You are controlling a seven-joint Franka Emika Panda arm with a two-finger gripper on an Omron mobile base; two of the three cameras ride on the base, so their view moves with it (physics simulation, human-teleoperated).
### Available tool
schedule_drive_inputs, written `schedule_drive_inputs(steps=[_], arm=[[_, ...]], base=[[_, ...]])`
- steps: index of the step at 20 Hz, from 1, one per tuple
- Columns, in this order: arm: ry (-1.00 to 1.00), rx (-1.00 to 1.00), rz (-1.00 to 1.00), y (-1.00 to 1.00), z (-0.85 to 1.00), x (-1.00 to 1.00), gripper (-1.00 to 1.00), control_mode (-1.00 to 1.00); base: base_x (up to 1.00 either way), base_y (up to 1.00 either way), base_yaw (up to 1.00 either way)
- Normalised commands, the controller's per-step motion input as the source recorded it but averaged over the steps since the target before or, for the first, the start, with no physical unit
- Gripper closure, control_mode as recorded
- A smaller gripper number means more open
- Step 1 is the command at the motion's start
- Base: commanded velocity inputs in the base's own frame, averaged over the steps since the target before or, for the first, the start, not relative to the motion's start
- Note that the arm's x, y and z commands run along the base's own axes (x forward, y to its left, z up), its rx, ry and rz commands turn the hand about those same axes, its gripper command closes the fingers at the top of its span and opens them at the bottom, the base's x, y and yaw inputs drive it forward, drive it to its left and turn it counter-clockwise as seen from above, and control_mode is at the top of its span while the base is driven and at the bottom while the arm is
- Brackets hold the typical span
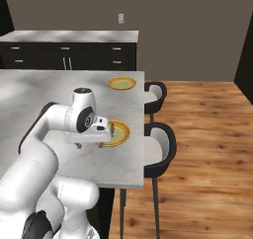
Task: Take the chicken drumsticks from the pan and place one on each plate on the dining counter.
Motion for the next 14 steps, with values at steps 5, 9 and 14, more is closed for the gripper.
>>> schedule_drive_inputs(steps=[5, 9, 14], arm=[[0.0, 0.04, 0.0, 0.0, 0.04, -0.47, -1.0, -1.0], [0.0, 0.0, 0.0, 0.0, 0.0, 0.0, -1.0, 1.0], [0.0, 0.0, 0.0, 0.0, 0.0, 0.0, -1.0, 1.0]], base=[[0.0, 0.0, 0.0], [-0.18, 0.0, 0.04], [-0.69, 0.35, 0.27]])
